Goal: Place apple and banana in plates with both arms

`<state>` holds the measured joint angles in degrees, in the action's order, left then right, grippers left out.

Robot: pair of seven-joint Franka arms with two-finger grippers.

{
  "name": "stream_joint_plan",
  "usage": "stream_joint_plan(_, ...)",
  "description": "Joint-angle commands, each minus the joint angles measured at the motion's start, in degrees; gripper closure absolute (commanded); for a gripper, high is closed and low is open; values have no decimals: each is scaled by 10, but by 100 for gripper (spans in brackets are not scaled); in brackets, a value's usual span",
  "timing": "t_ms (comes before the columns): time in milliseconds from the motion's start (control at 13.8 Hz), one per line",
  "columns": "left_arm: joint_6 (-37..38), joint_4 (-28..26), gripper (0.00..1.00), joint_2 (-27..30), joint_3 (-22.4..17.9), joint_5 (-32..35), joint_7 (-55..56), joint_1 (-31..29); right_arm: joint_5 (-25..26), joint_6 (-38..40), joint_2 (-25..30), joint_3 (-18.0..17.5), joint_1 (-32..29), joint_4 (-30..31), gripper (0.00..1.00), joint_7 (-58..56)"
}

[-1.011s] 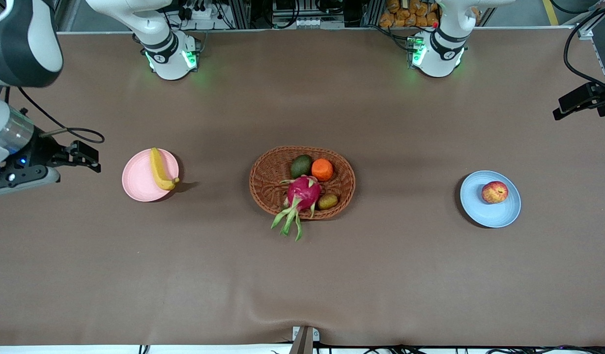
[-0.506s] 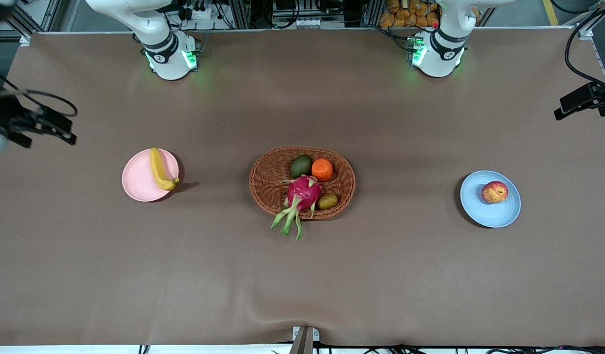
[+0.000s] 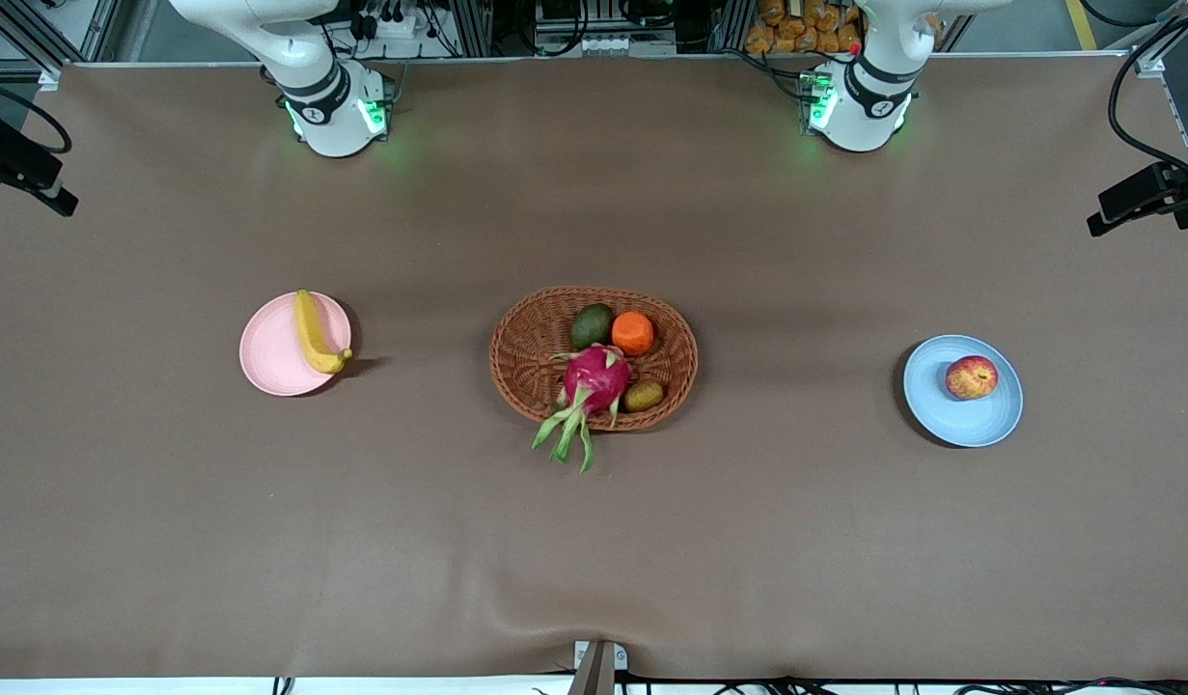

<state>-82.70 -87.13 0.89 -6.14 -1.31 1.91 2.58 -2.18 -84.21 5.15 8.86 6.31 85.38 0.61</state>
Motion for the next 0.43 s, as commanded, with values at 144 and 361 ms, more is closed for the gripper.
stream_joint_plan(144,0,9,0,-5,3,7,-5,1,-9,0,12,-9,-13,13,0,2)
stream_joint_plan(361,0,8,0,-5,4,6,-9,-3,-9,-5,12,-14,-13,12,0,2)
